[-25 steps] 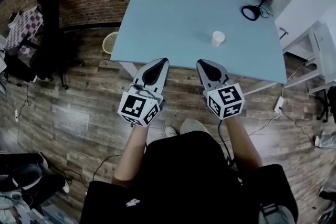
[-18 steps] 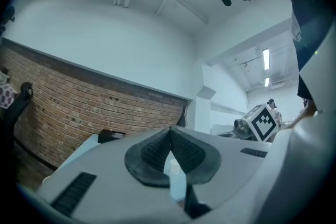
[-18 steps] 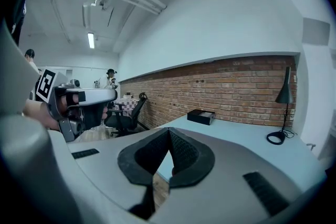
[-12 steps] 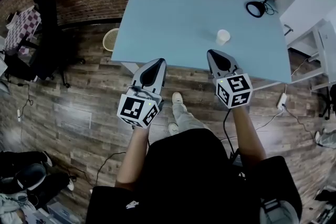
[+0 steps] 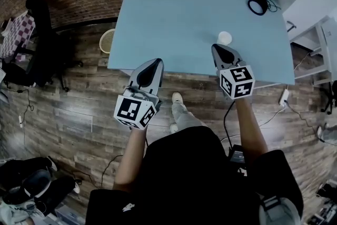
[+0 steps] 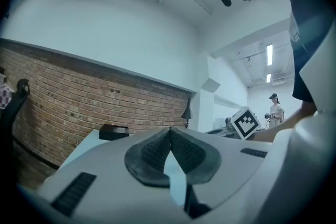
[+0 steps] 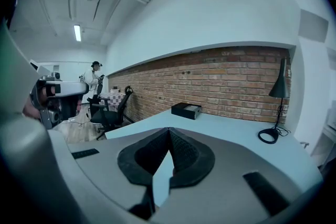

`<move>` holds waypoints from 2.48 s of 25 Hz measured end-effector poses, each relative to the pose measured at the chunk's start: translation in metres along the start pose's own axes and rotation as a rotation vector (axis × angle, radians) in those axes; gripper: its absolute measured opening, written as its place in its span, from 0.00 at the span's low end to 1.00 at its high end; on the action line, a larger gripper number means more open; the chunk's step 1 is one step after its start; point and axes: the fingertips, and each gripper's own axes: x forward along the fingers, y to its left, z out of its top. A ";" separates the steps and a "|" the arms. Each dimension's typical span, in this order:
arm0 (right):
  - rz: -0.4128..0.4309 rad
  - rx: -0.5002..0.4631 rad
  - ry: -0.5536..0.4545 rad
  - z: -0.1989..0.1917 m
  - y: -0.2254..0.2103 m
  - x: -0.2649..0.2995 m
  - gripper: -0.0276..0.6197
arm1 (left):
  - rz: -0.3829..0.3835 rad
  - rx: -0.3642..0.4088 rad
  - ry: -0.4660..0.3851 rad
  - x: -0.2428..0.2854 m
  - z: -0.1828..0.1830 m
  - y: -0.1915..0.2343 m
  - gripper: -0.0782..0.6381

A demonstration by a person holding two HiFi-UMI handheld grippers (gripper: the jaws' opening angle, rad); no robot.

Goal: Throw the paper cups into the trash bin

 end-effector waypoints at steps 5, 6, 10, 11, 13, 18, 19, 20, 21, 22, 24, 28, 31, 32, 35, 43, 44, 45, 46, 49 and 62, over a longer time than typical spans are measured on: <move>-0.034 -0.003 0.077 -0.022 -0.026 0.019 0.05 | -0.021 -0.018 0.038 0.025 -0.012 0.015 0.12; -0.046 -0.003 0.097 -0.027 -0.034 0.023 0.05 | -0.029 -0.020 0.048 0.031 -0.015 0.016 0.12; -0.103 -0.012 0.202 -0.054 -0.071 0.034 0.05 | -0.052 -0.021 0.072 0.051 -0.021 0.022 0.12; -0.112 -0.024 0.232 -0.062 -0.079 0.037 0.05 | -0.055 -0.025 0.074 0.056 -0.022 0.025 0.12; -0.123 -0.043 0.278 -0.073 -0.094 0.044 0.05 | -0.058 -0.030 0.085 0.066 -0.025 0.032 0.12; -0.118 -0.061 0.365 -0.094 -0.121 0.064 0.05 | -0.056 -0.041 0.119 0.089 -0.034 0.046 0.12; -0.115 -0.068 0.382 -0.098 -0.124 0.069 0.05 | -0.055 -0.044 0.124 0.094 -0.036 0.048 0.12; -0.114 -0.075 0.399 -0.103 -0.127 0.072 0.05 | -0.054 -0.048 0.130 0.097 -0.039 0.051 0.12; -0.113 -0.083 0.418 -0.108 -0.129 0.075 0.05 | -0.052 -0.053 0.135 0.101 -0.041 0.053 0.12; -0.111 -0.091 0.439 -0.113 -0.132 0.078 0.06 | -0.051 -0.059 0.139 0.105 -0.043 0.056 0.12; -0.103 -0.106 0.482 -0.123 -0.137 0.084 0.14 | -0.051 -0.068 0.149 0.113 -0.046 0.060 0.12; -0.087 -0.138 0.550 -0.139 -0.143 0.096 0.20 | -0.057 -0.075 0.175 0.131 -0.050 0.066 0.12; -0.071 -0.140 0.594 -0.153 -0.142 0.103 0.23 | -0.049 -0.081 0.192 0.138 -0.055 0.072 0.12; -0.065 -0.142 0.606 -0.157 -0.141 0.105 0.24 | -0.044 -0.085 0.197 0.141 -0.057 0.074 0.12; -0.052 -0.163 0.642 -0.167 -0.141 0.107 0.24 | -0.034 -0.089 0.209 0.150 -0.060 0.078 0.12; -0.045 -0.219 0.699 -0.183 -0.138 0.112 0.24 | -0.005 -0.092 0.235 0.156 -0.063 0.086 0.12; -0.046 -0.223 0.698 -0.182 -0.138 0.112 0.24 | -0.001 -0.092 0.236 0.157 -0.062 0.087 0.12; -0.046 -0.228 0.697 -0.182 -0.138 0.112 0.24 | 0.002 -0.090 0.235 0.157 -0.061 0.087 0.12; -0.043 -0.233 0.696 -0.181 -0.138 0.111 0.24 | 0.003 -0.087 0.236 0.158 -0.061 0.086 0.12; -0.044 -0.246 0.696 -0.181 -0.139 0.111 0.21 | 0.001 -0.082 0.244 0.160 -0.061 0.084 0.12; -0.084 -0.242 0.694 -0.173 -0.147 0.109 0.09 | -0.040 -0.119 0.240 0.173 -0.072 0.083 0.12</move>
